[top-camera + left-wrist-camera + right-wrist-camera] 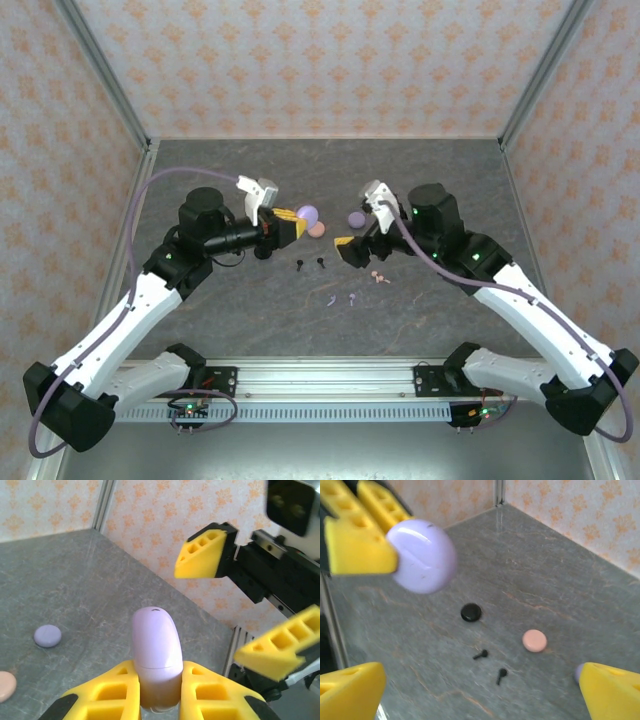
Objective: Insert the wireless bluetooth earbuds into the charging case
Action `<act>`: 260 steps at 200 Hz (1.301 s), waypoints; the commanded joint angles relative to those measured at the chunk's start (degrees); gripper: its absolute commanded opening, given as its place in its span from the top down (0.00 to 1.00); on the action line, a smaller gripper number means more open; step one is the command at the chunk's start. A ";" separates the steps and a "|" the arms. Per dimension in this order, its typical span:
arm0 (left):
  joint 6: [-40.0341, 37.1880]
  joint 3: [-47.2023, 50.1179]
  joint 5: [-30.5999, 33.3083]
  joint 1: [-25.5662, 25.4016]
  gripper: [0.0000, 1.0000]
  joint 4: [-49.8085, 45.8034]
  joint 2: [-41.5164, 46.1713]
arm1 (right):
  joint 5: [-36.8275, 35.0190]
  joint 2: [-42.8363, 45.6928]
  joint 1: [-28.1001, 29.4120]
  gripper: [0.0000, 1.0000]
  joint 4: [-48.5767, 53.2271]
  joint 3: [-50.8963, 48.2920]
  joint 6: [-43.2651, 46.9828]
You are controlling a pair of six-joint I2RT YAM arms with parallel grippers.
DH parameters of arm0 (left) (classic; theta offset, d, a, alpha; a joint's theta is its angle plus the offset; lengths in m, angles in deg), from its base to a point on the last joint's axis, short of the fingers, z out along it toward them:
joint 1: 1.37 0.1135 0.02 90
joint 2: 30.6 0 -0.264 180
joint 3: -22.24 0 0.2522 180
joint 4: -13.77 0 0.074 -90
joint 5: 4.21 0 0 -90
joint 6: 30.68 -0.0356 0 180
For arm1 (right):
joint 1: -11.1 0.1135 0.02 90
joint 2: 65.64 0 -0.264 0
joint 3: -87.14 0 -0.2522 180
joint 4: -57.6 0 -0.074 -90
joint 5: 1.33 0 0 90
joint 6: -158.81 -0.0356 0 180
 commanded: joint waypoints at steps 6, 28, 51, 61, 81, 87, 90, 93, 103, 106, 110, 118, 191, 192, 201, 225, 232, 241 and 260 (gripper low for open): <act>-9.04 0.08 1.01 -2.00 0.95 3.31 1.27 | 8.60 2.20 -2.23 0.01 -20.38 -5.93 -16.93; -12.32 -0.18 1.37 -2.83 0.98 3.11 1.24 | 8.73 0.70 -2.23 0.01 -27.56 -7.73 -21.65; -13.79 -0.92 1.35 -3.09 0.99 2.64 0.51 | 9.17 -1.48 -2.27 0.00 -30.36 -7.33 -23.22; -14.07 -1.18 1.22 -3.09 1.00 2.45 0.16 | 9.42 -2.36 -2.27 0.01 -30.55 -6.86 -23.17; -14.13 -1.59 0.94 -3.09 1.00 2.45 -0.29 | 9.61 -3.84 -2.27 0.01 -29.20 -5.55 -22.32; -14.08 -1.63 0.91 -3.09 1.00 2.51 -0.34 | 9.53 -4.26 -2.25 0.02 -28.67 -5.36 -21.88; -14.12 -1.63 0.93 -3.14 1.00 2.50 -0.35 | 9.51 -4.41 -2.24 0.02 -28.51 -5.24 -21.77; -14.04 -1.63 0.93 -3.12 1.00 2.53 -0.38 | 9.37 -4.55 -2.27 0.02 -28.26 -5.20 -21.55; -13.93 -1.64 1.09 -3.17 1.00 2.41 -0.27 | 9.07 -4.94 -2.25 0.02 -27.98 -5.17 -21.22; -13.95 -1.68 1.11 -3.18 1.00 2.43 -0.29 | 9.03 -4.99 -2.27 0.02 -27.96 -5.14 -21.08; -13.82 -1.64 1.12 -3.18 1.00 2.36 -0.29 | 8.93 -5.08 -2.23 0.02 -27.95 -5.23 -21.05; -13.73 -1.56 1.14 -3.18 1.00 2.52 -0.21 | 8.38 -5.41 -2.25 0.03 -27.81 -5.31 -21.05; -13.81 -1.89 1.13 -3.53 1.00 2.61 -0.27 | 4.11 -7.76 -2.26 0.04 -25.33 -3.14 -21.84; -13.81 -1.90 1.12 -3.53 1.00 2.57 -0.28 | 4.09 -7.83 -2.26 0.04 -25.22 -3.07 -21.84; -13.94 -1.98 1.18 -3.65 1.00 2.62 -0.34 | 4.07 -8.35 -2.26 0.05 -24.60 -2.43 -21.77; -14.23 -2.26 1.37 -3.88 1.00 2.18 -0.64 | 4.24 -8.87 -2.27 0.05 -23.59 -1.14 -21.66; -14.37 -2.45 1.37 -3.98 1.00 1.96 -0.78 | 4.26 -10.18 -2.27 0.05 -23.36 -0.85 -21.51; -14.50 -2.60 1.45 -3.97 1.00 1.61 -0.90 | 4.25 -10.60 -2.27 0.04 -22.99 -0.57 -21.65; -15.20 -3.08 1.89 -4.19 1.00 0.48 -1.15 | 4.51 -10.96 -2.36 0.04 -22.65 0.08 -22.13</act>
